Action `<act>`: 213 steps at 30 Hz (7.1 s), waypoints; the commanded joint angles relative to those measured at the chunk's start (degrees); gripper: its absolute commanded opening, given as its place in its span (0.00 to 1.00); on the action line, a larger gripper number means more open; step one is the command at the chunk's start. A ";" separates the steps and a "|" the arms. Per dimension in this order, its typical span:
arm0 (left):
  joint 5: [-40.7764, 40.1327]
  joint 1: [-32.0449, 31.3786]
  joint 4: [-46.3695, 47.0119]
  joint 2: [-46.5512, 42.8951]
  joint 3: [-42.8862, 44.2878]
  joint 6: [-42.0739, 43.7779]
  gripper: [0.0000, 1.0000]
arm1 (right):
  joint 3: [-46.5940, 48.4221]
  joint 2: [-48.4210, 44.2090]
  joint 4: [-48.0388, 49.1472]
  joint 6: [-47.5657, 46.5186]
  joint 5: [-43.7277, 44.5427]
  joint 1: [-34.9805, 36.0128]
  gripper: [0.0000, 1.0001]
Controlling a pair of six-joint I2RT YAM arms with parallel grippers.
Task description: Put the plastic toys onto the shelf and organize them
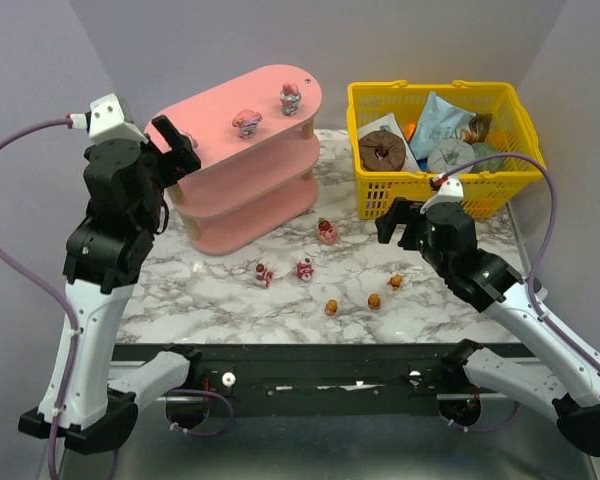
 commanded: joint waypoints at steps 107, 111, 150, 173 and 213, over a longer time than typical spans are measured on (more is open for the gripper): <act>8.42 1.31 8.78 -25.37 -31.95 8.15 0.99 | -4.09 48.21 42.70 -8.93 -15.66 16.33 0.77; 8.25 1.31 9.04 -25.37 -32.03 8.24 0.99 | -1.01 50.68 40.84 -8.39 -14.68 16.24 0.66; 1.13 1.31 7.02 -24.49 -31.59 4.81 0.99 | 30.79 48.40 27.05 -22.19 -21.62 13.96 0.15; -0.02 1.31 7.64 -23.61 -31.51 5.25 0.99 | 39.68 56.49 29.68 -25.88 -24.88 10.97 0.16; -0.45 1.31 7.29 -22.64 -31.68 5.25 0.99 | 36.34 61.94 41.10 -25.71 -20.40 10.97 0.49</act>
